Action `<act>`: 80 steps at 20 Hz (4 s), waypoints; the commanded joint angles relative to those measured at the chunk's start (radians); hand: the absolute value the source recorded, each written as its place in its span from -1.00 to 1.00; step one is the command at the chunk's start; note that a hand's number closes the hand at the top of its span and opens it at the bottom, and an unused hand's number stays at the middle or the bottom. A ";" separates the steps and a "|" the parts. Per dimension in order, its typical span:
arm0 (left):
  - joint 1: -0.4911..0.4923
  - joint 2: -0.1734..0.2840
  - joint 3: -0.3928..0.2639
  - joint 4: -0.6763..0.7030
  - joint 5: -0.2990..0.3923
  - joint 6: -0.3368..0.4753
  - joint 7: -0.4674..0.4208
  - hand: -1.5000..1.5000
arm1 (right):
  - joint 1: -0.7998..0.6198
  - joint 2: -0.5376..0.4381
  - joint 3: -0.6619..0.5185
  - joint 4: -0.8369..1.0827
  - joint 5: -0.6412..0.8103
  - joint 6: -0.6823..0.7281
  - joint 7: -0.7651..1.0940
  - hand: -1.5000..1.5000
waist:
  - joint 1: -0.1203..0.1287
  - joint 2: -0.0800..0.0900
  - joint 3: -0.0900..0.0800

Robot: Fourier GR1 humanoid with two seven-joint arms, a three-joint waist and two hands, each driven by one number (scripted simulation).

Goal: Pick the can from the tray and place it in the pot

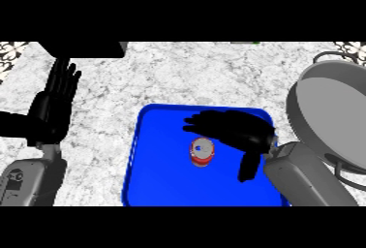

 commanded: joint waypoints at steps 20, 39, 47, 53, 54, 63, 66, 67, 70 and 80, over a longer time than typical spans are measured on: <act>-0.010 -0.049 0.022 -0.037 -0.036 -0.023 0.048 0.00 | -0.074 0.287 0.039 0.379 0.292 -0.149 -0.125 1.00 | 0.007 0.001 0.000; -0.007 -0.068 0.058 0.058 -0.052 -0.051 -0.045 0.00 | 0.122 0.252 0.021 0.097 0.420 -0.353 -0.088 1.00 | -0.011 -0.001 0.000; 0.019 -0.027 0.090 -0.034 -0.028 -0.046 0.046 0.00 | 0.515 0.293 0.289 -0.296 0.560 -0.498 0.448 1.00 | -0.040 -0.017 0.000; 0.018 -0.026 0.087 -0.012 -0.042 -0.046 0.023 0.00 | 0.597 0.260 0.270 -0.606 0.733 -0.527 0.646 1.00 | -0.045 -0.013 0.000; 0.007 -0.031 0.072 -0.030 -0.048 -0.042 0.042 0.00 | 0.552 0.285 0.225 -0.676 0.726 -0.474 0.669 1.00 | -0.039 -0.012 0.000; -0.033 -0.034 0.069 -0.005 -0.055 -0.043 0.036 0.00 | 0.650 0.174 -0.055 -1.001 0.637 -0.499 0.660 1.00 | -0.016 0.000 0.001; -0.016 -0.025 0.082 -0.005 -0.040 -0.065 0.026 0.00 | 0.559 0.149 -0.299 -0.995 0.489 -0.391 0.637 1.00 | -0.005 0.003 0.001; -0.026 -0.061 0.063 0.006 -0.053 -0.040 0.010 0.00 | 0.538 0.136 -0.370 -0.992 0.438 -0.355 0.624 1.00 | -0.007 0.005 0.001; -0.022 -0.044 0.080 0.034 -0.050 -0.056 -0.010 0.00 | 0.518 0.103 -0.530 -0.895 0.348 -0.332 0.570 1.00 | -0.010 0.004 0.001; -0.026 -0.054 0.074 0.015 -0.049 -0.052 0.006 0.00 | 0.359 -0.135 -1.005 -0.319 0.001 -0.450 0.204 1.00 | -0.001 0.003 0.001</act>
